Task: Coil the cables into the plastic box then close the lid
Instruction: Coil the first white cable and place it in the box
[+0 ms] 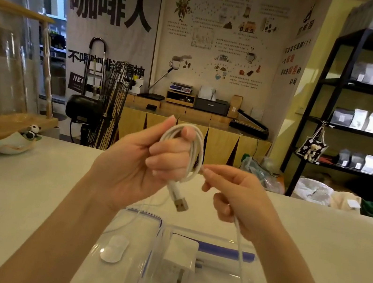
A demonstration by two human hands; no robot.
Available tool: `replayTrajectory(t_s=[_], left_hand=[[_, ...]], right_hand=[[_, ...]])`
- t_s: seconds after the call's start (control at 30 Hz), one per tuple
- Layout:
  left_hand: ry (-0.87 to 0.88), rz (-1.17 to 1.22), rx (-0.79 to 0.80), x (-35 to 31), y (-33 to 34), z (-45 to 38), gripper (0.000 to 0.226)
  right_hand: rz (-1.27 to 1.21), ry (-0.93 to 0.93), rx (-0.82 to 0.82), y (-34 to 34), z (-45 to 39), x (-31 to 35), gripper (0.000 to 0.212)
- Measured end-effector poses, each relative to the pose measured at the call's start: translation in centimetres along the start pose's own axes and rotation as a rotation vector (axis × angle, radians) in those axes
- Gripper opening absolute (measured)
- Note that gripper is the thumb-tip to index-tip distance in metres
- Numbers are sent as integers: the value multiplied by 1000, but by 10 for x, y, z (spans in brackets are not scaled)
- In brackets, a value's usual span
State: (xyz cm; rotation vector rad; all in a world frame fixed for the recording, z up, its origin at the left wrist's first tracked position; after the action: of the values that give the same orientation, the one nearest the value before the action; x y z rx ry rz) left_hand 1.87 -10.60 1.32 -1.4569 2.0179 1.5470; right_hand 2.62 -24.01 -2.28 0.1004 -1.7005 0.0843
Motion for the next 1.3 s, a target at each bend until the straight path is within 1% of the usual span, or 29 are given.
replayTrajectory(t_s=[0.07, 0.1, 0.17, 0.2, 0.27, 0.33, 0.37, 0.43, 0.53, 0.6, 0.63, 0.7, 0.77, 0.83, 0.93, 1.0, 1.03, 1.07, 1.1, 1.17, 1.23, 1.3], left_hand=[[99, 44, -34, -5, -2, 1, 32], [164, 34, -90, -7, -5, 0, 33], [351, -99, -332, -15, -16, 3, 33], [446, -215, -465, -18, -21, 6, 33], [593, -543, -673, -23, -26, 11, 31], [667, -889, -791, -27, -28, 15, 27], [667, -1022, -807, -27, -28, 15, 26], [589, -1240, -781, -27, -30, 13, 25], [316, -1591, -696, -19, -33, 8, 24], [93, -1718, -636, -11, -40, 6, 23], [-16, -1700, -591, -6, -44, 5, 26], [-180, -1533, -473, 6, -46, 2, 33], [-242, -1289, -368, 13, -40, 0, 40], [-231, -1050, -261, 15, -33, 1, 41], [-172, -642, 28, 17, -17, 2, 40], [-80, -270, 171, 11, -6, 3, 43], [-12, -84, 198, 5, -2, 3, 43], [73, 43, 197, -2, 0, 3, 42], [152, 116, 166, -7, -2, 3, 39], [260, 158, 63, -12, -8, 4, 35], [363, 127, -129, -14, -19, 4, 35], [476, -48, -383, -18, -30, 6, 36]], right_hand=[[118, 34, 61, 19, 3, -8, 18], [190, 33, 102, 29, 6, -10, 19], [290, 1, 183, 48, 12, -12, 22], [314, -22, 212, 55, 15, -10, 24], [354, -71, 235, 62, 21, -4, 25], [392, -94, 241, 64, 27, 4, 25], [407, -94, 240, 63, 30, 7, 24], [429, -94, 230, 58, 35, 14, 22], [496, -123, 221, 45, 41, 29, 17], [557, -182, 192, 33, 44, 39, 13], [575, -220, 168, 27, 45, 44, 13], [582, -294, 120, 15, 45, 53, 13], [505, -352, 74, 5, 42, 60, 9], [411, -389, 66, 2, 38, 62, 12], [264, -389, 106, 9, 32, 54, 21], [198, -381, 100, 16, 27, 46, 22], [193, -373, 87, 20, 25, 41, 21], [200, -355, 81, 25, 23, 35, 19], [210, -327, 92, 30, 22, 30, 19], [265, -264, 144, 42, 20, 18, 21], [396, -230, 198, 54, 21, 9, 22], [551, -246, 225, 61, 24, 6, 25]])
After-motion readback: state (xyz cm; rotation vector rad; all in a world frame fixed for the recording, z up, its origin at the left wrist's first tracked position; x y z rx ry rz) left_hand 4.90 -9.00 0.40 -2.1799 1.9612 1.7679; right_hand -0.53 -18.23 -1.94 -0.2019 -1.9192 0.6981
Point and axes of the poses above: each hand's wrist, its own z-axis away from the middle knuckle, its own y-axis out of the palm, x = y × z, the point moved 5 cm from there along -z, towards the middle knuckle, and after that the axes turned 6 degrees about -z, right-handed, at the moved point
